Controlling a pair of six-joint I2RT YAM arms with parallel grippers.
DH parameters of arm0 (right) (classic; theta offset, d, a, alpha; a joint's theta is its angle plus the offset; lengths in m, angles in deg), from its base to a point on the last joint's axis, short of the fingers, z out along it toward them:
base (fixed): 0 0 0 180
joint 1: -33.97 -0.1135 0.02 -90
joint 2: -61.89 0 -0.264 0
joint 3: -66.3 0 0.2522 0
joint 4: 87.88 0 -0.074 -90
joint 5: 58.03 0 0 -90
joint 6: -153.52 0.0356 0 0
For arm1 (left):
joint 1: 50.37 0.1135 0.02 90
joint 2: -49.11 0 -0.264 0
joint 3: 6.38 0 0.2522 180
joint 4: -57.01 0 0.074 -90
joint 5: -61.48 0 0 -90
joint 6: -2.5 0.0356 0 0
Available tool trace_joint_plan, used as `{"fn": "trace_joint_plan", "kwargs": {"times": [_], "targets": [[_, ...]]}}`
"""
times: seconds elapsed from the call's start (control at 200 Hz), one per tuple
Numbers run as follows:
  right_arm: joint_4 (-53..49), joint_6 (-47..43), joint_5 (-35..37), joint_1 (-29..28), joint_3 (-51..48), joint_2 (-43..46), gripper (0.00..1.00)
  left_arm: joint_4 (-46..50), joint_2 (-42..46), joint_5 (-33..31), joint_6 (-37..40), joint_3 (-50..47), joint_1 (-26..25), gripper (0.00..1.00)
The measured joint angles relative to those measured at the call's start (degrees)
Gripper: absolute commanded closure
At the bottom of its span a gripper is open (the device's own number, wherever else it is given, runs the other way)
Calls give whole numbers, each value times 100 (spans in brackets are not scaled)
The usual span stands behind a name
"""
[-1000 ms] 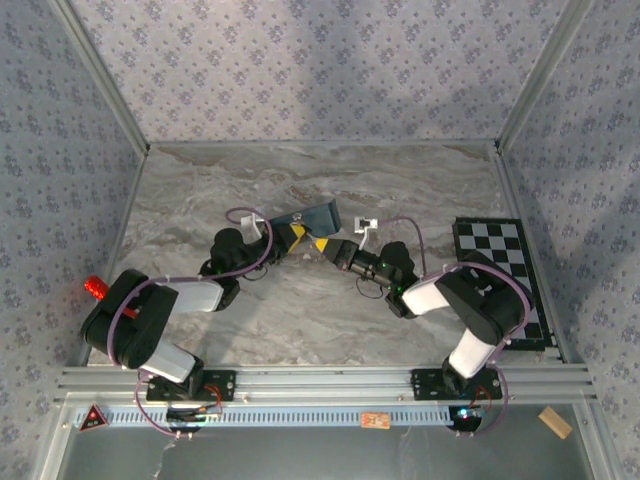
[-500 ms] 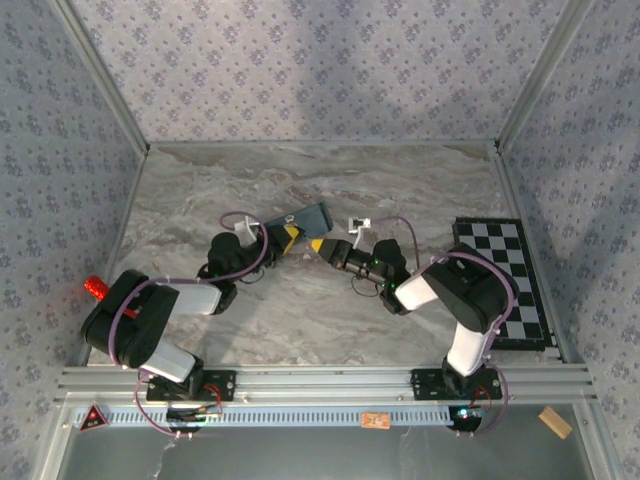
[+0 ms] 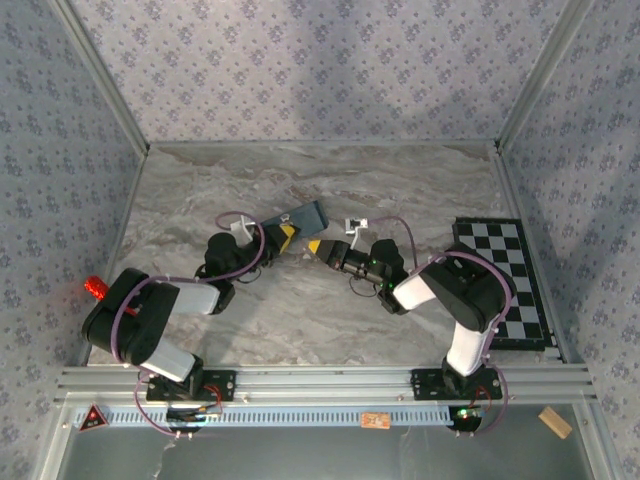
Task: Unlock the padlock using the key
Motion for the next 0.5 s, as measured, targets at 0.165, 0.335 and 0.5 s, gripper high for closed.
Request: {"fn": "trace_joint_plan", "kwargs": {"times": [0.165,0.335,0.5], "targets": [[0,4,-26,0,2,0,100,-20,-20,42,2,0,7,100],[-2,24,-52,0,52,0,100,-39,-20,66,0,0,7,100],[-2,42,-76,0,107,0,100,-42,-24,87,0,0,7,100]]}}
